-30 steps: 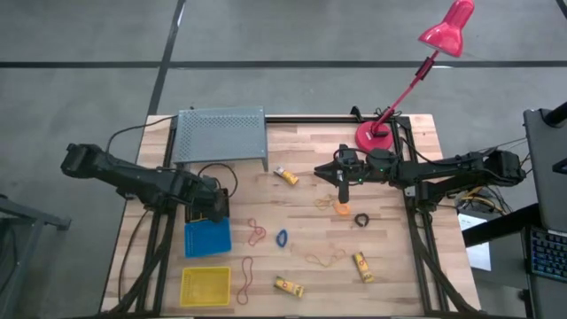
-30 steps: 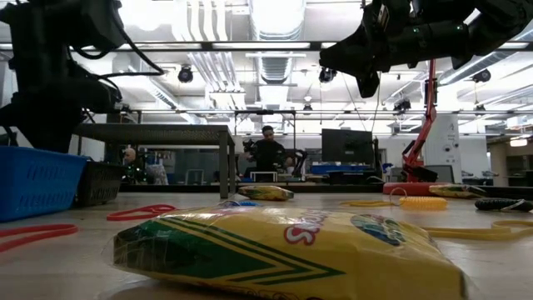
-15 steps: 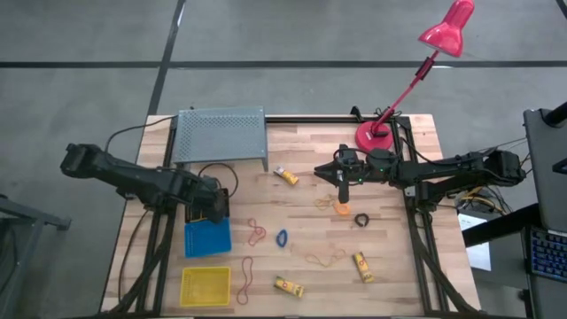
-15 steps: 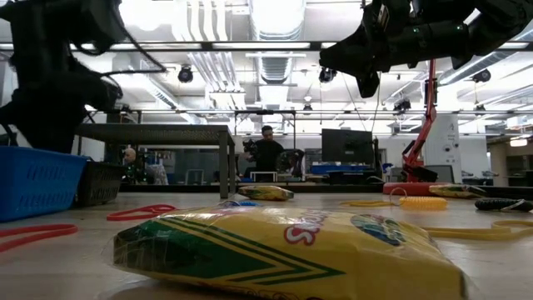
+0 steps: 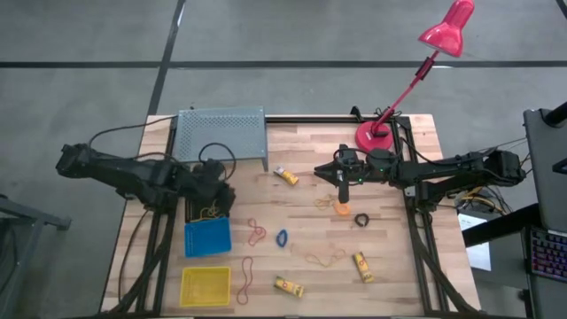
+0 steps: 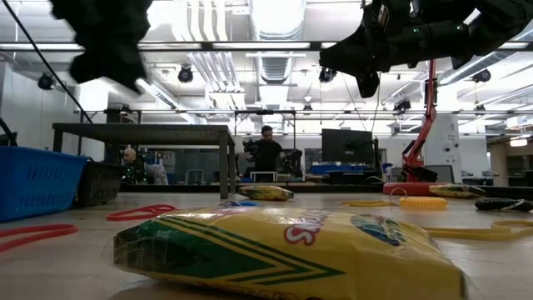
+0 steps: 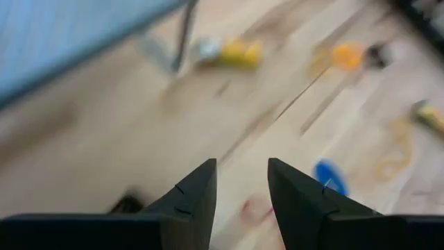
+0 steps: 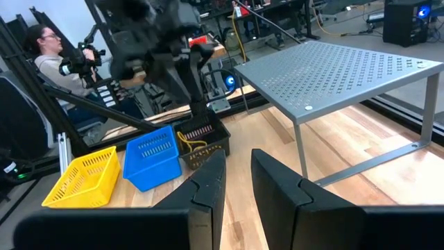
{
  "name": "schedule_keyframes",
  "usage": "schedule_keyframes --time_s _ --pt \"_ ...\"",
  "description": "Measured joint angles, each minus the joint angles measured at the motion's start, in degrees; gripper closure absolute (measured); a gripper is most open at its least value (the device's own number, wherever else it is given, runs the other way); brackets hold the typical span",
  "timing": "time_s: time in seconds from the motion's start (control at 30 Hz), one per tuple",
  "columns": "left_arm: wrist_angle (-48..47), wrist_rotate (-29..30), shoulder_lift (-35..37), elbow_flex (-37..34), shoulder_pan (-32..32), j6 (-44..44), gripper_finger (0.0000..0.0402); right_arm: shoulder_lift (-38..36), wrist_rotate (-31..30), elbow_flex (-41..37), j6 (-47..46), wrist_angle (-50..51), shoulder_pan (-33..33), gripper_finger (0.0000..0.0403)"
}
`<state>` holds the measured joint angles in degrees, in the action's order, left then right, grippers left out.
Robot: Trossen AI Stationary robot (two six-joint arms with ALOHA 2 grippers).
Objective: Pick & Place Office Desk Supplies
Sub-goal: Put the yellow rubber band in the black bin
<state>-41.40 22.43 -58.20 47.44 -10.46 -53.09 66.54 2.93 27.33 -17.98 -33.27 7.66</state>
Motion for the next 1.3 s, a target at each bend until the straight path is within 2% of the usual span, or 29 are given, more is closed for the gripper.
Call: schedule_keyframes --time_s 0.2,0.3,0.57,0.77,1.3 --pt "21.04 0.97 -2.02 -3.09 0.02 17.06 0.0268 0.00 -0.01 0.00 0.00 -0.01 0.00 0.0335" --pt "26.90 0.39 -3.60 -4.37 0.04 19.94 0.0268 0.00 0.01 0.00 0.00 -0.01 0.00 0.0335" --pt "27.03 -1.85 -0.92 -4.32 0.04 21.38 0.0268 0.00 0.00 0.00 0.00 0.01 -0.02 0.0335" --pt "26.94 0.75 2.05 -4.57 0.13 21.63 0.0268 0.00 -0.01 -0.02 0.00 -0.01 0.00 0.0335" --pt "26.53 0.73 2.21 -4.66 0.15 21.61 0.0268 0.00 -0.01 -0.02 0.00 0.01 -0.01 0.0335"
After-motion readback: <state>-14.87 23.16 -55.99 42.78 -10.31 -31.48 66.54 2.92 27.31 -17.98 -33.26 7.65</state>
